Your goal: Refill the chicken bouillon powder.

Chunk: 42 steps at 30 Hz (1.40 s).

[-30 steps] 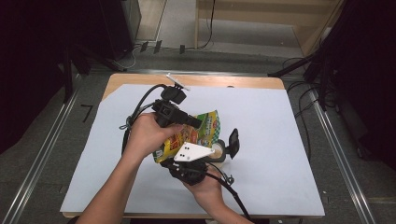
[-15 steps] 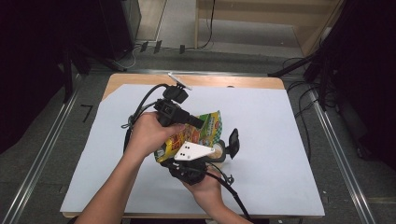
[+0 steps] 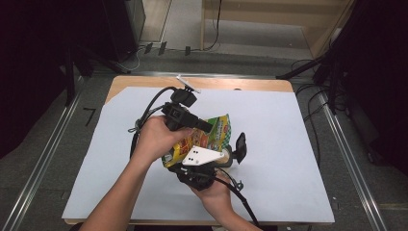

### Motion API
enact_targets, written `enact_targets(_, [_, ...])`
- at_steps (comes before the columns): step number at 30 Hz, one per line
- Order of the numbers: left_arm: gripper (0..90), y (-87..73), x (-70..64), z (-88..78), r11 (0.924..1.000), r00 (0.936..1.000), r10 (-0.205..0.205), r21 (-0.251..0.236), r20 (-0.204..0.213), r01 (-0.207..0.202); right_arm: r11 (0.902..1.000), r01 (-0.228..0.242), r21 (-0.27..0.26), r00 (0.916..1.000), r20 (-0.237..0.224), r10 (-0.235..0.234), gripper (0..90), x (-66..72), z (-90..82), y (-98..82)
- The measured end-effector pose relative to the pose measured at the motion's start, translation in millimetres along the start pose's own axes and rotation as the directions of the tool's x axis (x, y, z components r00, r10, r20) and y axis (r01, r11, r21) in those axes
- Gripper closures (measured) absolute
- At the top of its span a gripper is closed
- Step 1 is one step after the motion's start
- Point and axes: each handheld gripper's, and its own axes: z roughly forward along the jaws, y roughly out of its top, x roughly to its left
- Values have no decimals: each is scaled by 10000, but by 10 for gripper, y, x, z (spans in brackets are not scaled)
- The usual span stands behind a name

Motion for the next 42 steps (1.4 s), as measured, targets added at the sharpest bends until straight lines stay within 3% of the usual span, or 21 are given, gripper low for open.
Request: enact_targets(42, [844,-47,26,-26,10000,10000,3,-91,54,-2,9999,99,50,9999,-59,-99,886,24,24,-3])
